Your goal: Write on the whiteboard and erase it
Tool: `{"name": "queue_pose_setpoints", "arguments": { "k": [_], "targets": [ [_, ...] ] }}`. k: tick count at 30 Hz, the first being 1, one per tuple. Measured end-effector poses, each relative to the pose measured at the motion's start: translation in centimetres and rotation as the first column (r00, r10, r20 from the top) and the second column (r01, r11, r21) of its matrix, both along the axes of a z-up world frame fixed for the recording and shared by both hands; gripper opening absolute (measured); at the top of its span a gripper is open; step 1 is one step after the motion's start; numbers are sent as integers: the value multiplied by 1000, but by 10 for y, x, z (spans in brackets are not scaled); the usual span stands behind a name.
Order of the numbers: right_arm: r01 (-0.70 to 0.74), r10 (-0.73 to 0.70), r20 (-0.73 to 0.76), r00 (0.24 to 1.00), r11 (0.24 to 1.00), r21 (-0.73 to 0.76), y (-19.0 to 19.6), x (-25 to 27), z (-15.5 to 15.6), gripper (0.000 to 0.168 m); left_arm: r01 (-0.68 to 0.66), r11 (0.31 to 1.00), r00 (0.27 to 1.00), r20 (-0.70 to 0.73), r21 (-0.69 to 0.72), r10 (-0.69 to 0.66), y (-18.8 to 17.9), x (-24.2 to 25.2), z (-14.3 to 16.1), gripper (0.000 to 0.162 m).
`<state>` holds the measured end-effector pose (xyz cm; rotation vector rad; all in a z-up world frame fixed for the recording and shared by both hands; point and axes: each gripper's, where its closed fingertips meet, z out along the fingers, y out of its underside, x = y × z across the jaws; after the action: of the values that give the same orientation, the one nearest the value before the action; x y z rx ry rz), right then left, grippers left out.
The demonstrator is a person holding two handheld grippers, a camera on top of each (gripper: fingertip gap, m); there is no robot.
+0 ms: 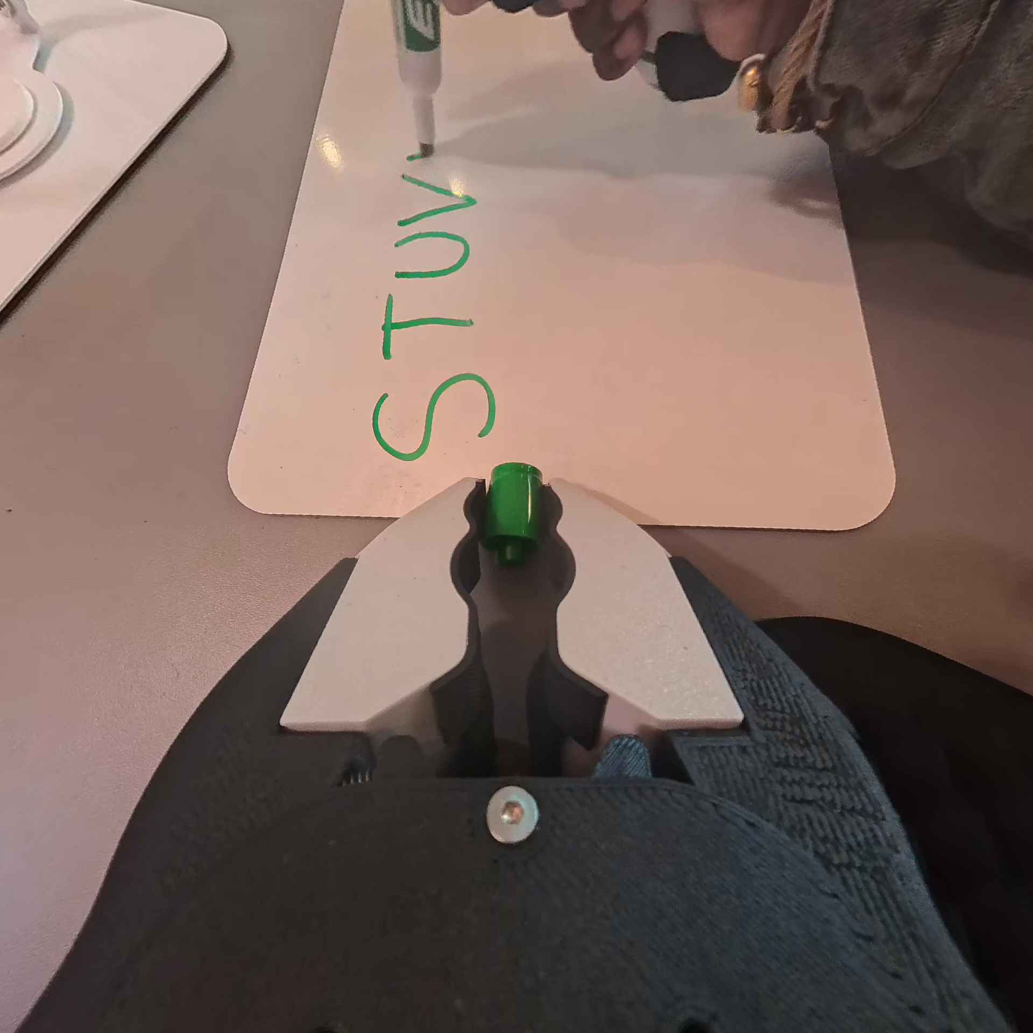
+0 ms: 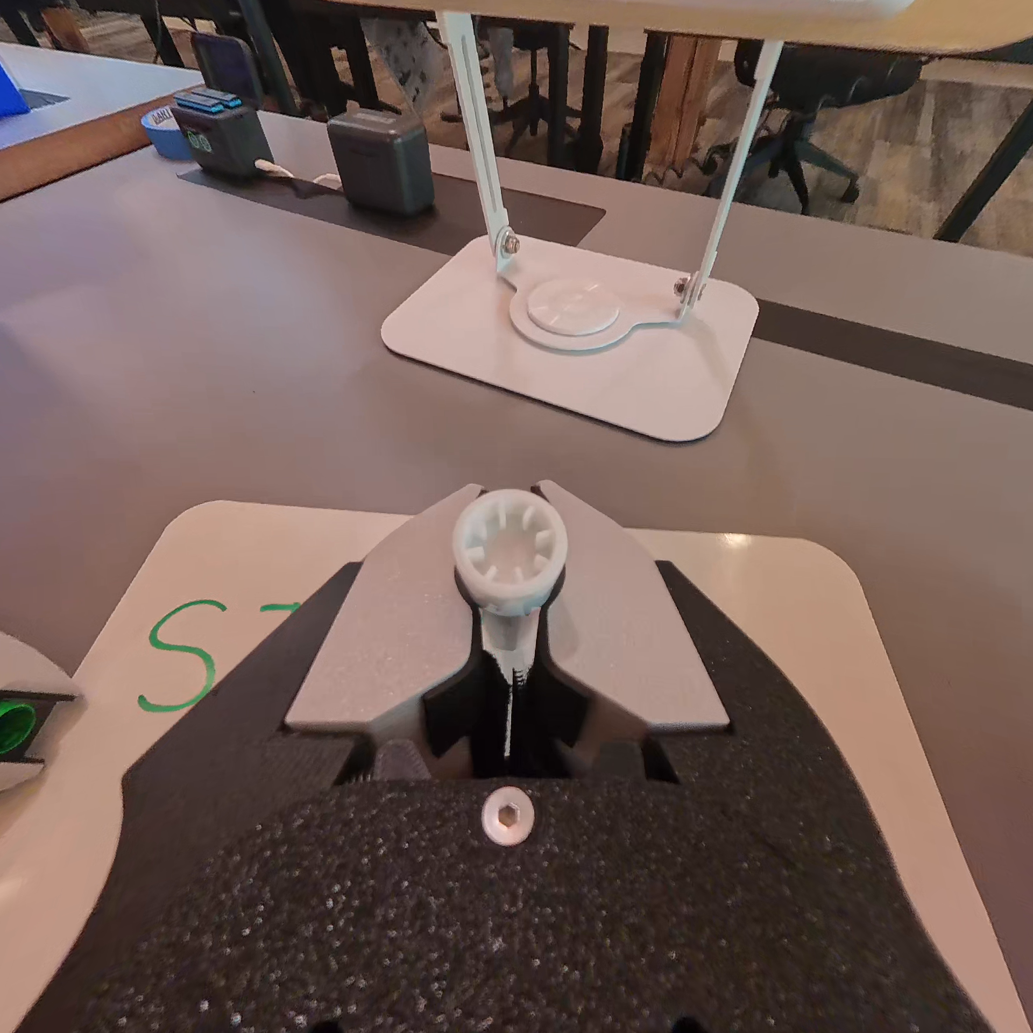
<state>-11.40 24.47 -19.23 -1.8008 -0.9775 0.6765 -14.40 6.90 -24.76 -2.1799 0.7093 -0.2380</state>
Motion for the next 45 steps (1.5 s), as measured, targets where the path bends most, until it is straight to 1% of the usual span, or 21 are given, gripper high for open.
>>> {"name": "queue_pose_setpoints", "arguments": {
  "k": [4, 11, 17, 24, 27, 30, 34, 37, 39, 41, 43, 45],
  "targets": [
    [27, -27, 15, 1000, 1000, -9, -7, 21, -1, 14, 2, 1000, 1000, -3, 2, -2, 0, 0, 0, 20],
    [38, -38, 3, 999, 999, 9, 9, 12, 0, 14, 1, 1000, 1000, 1, -1, -1, 0, 0, 0, 19],
    [58, -58, 33, 998, 998, -13, 9, 31, -1, 14, 4, 1000, 1000, -3, 2, -4, 0, 0, 0, 20],
    [66, -66, -6, 998, 998, 14, 33, 13, 1, 14, 6, 1000, 1000, -2, 2, -6, 0, 0, 0, 20],
    [62, -62, -9, 998, 998, -3, 39, 10, 2, 14, 7, 1000, 1000, -4, 3, -7, -1, 0, 0, 20],
    [84, -83, -53, 995, 996, 14, 45, 17, 12, 14, 8, 1000, 1000, -4, 3, -8, -1, 1, 0, 20],
    [89, -88, -94, 992, 996, 6, 56, 26, 15, 14, 10, 1000, 1000, -7, 6, -10, -1, 1, 0, 20],
    [17, -16, -162, 987, 1000, 1, 52, 24, 23, 14, 10, 1000, 1000, -5, 5, -10, -1, 1, 0, 20],
    [-85, 84, -222, 972, 996, 3, 43, 20, 31, 14, 11, 1000, 1000, -8, 7, -11, -1, 1, 0, 20],
    [-183, 164, -308, 937, 983, -34, 33, 19, 39, 15, 16, 1000, 1000, -13, 12, -16, -2, 1, 0, 20],
    [-210, 212, -391, 895, 976, 50, 31, 27, 52, 15, 18, 1000, 1000, -15, 14, -18, -2, 1, 0, 20],
    [-201, 207, -458, 865, 978, 63, 33, 36, 53, 15, 17, 1000, 1000, -13, 13, -17, -2, 1, 0, 19]
  ]
}}
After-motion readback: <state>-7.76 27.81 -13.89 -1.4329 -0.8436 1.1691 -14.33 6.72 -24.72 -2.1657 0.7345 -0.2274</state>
